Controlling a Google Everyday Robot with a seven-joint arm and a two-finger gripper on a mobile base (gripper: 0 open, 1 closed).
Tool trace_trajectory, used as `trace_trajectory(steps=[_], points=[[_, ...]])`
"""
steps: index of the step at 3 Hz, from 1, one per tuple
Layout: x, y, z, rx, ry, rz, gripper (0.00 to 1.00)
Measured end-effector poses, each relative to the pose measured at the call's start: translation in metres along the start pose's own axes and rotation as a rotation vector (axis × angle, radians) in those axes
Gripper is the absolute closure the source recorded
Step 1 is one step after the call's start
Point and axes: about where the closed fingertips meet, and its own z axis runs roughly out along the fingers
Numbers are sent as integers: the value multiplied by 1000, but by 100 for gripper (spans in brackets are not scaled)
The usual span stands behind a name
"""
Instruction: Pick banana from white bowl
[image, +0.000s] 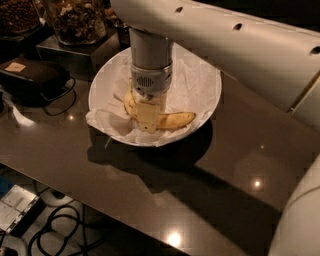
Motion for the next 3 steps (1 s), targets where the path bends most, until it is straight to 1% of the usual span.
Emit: trace_trajectory(steps=[1,2,3], points=[[1,1,0,2,-11,-13,62],[1,1,0,2,-11,-13,85],[1,1,0,2,-11,-13,100]])
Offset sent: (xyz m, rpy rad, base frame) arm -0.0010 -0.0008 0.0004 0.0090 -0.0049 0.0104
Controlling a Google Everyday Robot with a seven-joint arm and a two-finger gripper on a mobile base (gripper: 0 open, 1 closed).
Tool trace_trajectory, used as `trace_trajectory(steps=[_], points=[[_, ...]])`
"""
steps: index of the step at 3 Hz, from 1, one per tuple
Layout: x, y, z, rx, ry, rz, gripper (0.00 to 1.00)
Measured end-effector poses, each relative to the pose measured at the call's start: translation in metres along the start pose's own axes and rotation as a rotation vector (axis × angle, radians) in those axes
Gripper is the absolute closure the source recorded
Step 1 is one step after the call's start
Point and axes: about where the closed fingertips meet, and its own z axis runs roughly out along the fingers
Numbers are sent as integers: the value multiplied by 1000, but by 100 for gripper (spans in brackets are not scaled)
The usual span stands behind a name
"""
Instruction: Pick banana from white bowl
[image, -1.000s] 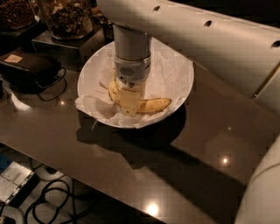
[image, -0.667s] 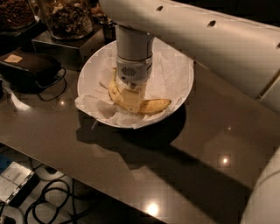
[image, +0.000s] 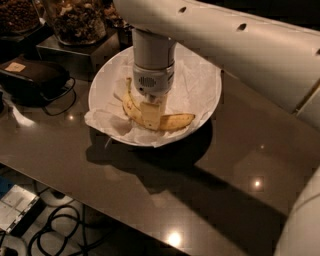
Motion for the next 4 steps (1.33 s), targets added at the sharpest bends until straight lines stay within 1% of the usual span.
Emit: trace_trajectory(steps=[1,2,3,4], points=[[0,0,0,0,0,0,100],[2,14,-21,67,-50,-7,100],[7,40,-51,143,-100,-39,100],[10,55,-70,179,-123,-60,100]])
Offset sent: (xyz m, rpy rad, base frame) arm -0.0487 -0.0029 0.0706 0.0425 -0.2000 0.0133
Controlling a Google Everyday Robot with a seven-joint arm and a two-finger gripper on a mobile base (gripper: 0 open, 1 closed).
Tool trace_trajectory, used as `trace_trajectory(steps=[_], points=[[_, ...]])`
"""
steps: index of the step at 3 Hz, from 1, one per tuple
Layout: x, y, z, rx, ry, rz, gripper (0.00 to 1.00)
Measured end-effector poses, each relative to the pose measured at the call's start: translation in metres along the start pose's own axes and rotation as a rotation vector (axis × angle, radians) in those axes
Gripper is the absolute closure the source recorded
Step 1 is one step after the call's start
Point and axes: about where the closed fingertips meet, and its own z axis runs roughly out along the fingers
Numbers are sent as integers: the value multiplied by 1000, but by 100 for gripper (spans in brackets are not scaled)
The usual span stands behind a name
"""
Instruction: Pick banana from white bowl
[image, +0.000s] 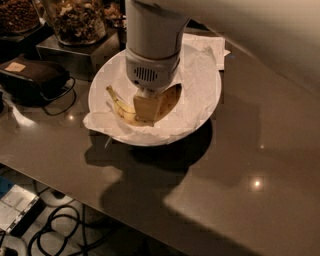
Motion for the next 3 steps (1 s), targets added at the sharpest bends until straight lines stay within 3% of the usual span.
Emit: trace_trajectory(steps=[2,3], points=[[-11,13,-30,-3,-71,-78,100],[-21,29,-58,23,-108,-121,100]])
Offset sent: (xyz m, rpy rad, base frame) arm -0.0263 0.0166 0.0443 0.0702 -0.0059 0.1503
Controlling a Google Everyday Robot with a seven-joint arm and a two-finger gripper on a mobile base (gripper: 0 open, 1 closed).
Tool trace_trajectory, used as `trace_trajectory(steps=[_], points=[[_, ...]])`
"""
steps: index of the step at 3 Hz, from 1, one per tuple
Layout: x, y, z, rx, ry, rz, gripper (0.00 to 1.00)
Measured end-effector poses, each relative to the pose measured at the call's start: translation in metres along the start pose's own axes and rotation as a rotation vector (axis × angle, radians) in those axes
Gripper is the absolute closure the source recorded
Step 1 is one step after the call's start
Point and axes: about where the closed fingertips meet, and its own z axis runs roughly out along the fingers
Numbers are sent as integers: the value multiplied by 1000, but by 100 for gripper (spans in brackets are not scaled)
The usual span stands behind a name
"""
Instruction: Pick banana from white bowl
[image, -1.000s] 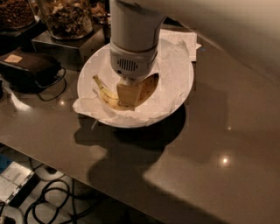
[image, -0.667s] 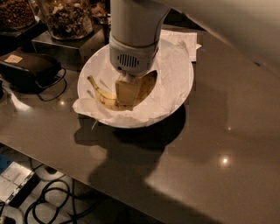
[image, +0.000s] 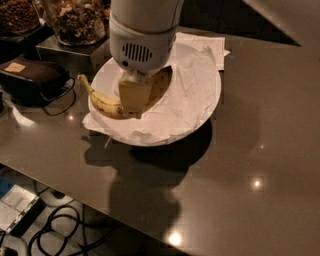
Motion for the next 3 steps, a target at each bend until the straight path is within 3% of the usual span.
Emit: trace_trajectory(steps=[2,3], points=[[-51,41,-43,88,-11,-70,100],[-54,44,-47,96,-14,-74,100]])
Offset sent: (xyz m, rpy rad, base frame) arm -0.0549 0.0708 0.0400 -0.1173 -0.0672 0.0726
